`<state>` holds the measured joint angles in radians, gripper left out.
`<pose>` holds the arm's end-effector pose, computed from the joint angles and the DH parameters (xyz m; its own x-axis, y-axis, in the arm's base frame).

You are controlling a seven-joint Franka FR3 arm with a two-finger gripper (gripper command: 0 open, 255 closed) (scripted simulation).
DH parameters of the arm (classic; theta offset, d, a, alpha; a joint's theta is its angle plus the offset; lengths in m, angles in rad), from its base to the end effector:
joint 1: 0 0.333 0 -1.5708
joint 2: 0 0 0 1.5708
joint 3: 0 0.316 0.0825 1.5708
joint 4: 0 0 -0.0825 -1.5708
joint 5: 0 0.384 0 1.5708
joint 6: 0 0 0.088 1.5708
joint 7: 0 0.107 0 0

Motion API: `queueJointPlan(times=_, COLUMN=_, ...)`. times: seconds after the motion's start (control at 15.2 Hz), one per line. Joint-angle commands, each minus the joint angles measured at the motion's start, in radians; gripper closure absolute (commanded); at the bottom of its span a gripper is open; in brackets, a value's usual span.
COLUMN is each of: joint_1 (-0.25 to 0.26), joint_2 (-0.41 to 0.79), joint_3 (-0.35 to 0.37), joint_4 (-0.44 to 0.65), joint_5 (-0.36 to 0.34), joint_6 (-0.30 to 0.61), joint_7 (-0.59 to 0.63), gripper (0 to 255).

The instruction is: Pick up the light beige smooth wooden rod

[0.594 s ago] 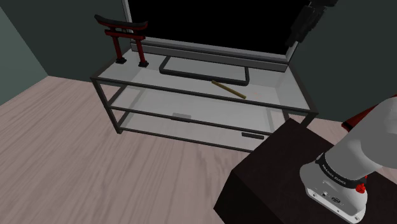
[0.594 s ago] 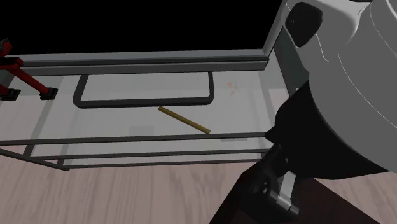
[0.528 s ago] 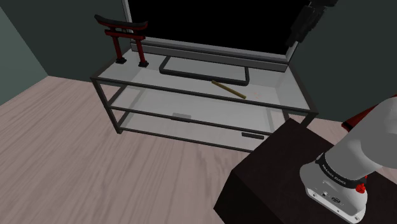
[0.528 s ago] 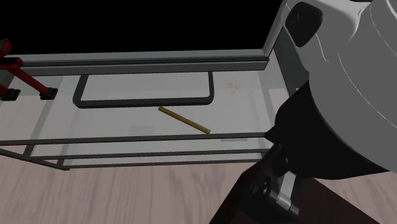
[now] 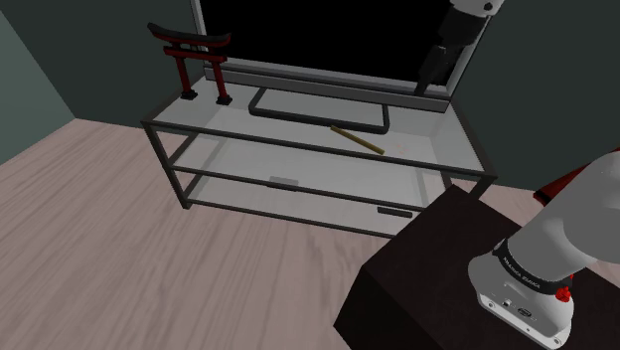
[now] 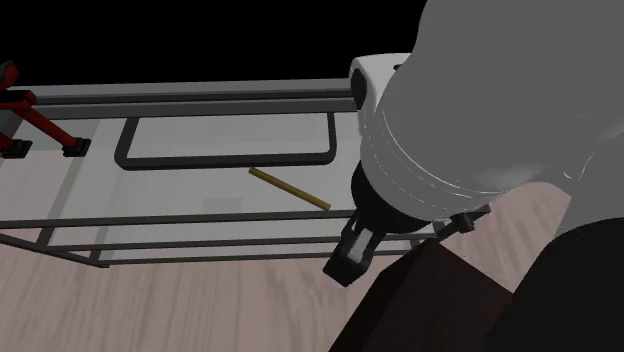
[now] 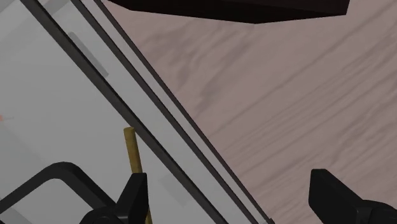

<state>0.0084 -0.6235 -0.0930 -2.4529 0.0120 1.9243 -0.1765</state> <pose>0.3715 -0.0343 0.5201 0.9897 0.1000 0.1024 0.1054 -0.9932 -0.0486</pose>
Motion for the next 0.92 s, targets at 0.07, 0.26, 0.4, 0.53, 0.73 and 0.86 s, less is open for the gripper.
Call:
queueJointPlan(times=0.07, joint_1=-0.001, joint_2=0.088, joint_3=-0.010, joint_4=-0.021, joint_5=-0.012, joint_6=0.115, joint_7=-0.021, gripper=0)
queueJointPlan(times=0.26, joint_1=-0.001, joint_2=0.187, joint_3=-0.020, joint_4=-0.022, joint_5=-0.022, joint_6=0.218, joint_7=-0.040, gripper=0)
queueJointPlan(times=0.4, joint_1=-0.001, joint_2=0.258, joint_3=-0.027, joint_4=-0.015, joint_5=-0.027, joint_6=0.284, joint_7=-0.052, gripper=0)
queueJointPlan(times=0.53, joint_1=-0.001, joint_2=0.331, joint_3=-0.034, joint_4=-0.002, joint_5=-0.031, joint_6=0.347, joint_7=-0.065, gripper=0)
queueJointPlan(times=0.73, joint_1=-0.002, joint_2=0.446, joint_3=-0.043, joint_4=0.028, joint_5=-0.033, joint_6=0.435, joint_7=-0.084, gripper=0)
queueJointPlan(times=0.86, joint_1=-0.003, joint_2=0.525, joint_3=-0.048, joint_4=0.056, joint_5=-0.032, joint_6=0.489, joint_7=-0.097, gripper=0)
